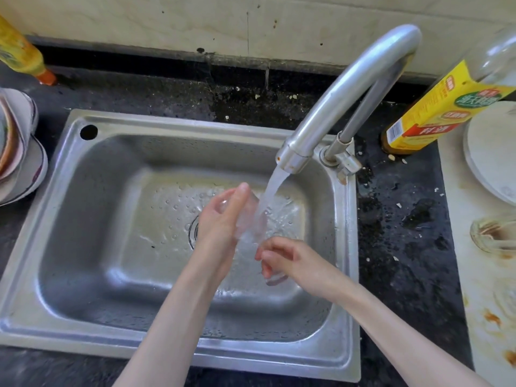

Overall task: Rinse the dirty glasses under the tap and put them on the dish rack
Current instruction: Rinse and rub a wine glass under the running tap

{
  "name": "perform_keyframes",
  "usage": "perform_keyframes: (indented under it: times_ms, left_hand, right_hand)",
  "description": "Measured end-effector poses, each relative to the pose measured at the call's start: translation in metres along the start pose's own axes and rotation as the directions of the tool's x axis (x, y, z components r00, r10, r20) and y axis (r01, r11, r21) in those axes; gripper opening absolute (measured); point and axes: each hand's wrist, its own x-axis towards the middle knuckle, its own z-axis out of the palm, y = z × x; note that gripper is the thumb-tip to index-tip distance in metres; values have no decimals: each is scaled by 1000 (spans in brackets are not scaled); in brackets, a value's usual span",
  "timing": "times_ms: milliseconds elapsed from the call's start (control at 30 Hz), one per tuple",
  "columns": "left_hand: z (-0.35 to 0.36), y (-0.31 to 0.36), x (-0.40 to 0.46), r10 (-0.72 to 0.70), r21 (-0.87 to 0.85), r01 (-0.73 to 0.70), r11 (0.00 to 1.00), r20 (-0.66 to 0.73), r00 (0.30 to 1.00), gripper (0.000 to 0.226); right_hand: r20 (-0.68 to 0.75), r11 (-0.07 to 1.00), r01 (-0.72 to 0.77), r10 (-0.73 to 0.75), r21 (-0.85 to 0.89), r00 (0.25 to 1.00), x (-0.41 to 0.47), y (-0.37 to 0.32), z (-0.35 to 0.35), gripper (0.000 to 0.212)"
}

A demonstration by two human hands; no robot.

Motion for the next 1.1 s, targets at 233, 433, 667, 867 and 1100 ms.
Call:
perform_keyframes:
  times_ms: [233, 433, 667, 867, 1100]
  left_hand:
    - [-18, 3, 18, -264, -381, 204, 902, -113, 958, 37]
    - [-31, 1, 22, -409, -688, 268, 674, -46, 911, 42]
    - [-40, -12, 25, -535, -753, 334, 567, -28, 844, 51]
    - [-34, -11, 20, -591, -775, 385, 501, 20, 807, 52]
    - [-30, -11, 17, -523, -754, 341, 561, -3, 852, 57]
  right_hand:
    - [-138, 945, -79, 129, 316, 982, 9, -22, 0, 17]
    - [0, 800, -110, 136, 589, 991, 17, -38, -6, 27]
    - [37, 707, -73, 66, 703, 997, 18, -39, 0, 19]
    - [43, 685, -62, 45, 726, 998, 17, -42, 6, 19]
    - [85, 820, -47, -2, 570, 996, 16, -38, 3, 17]
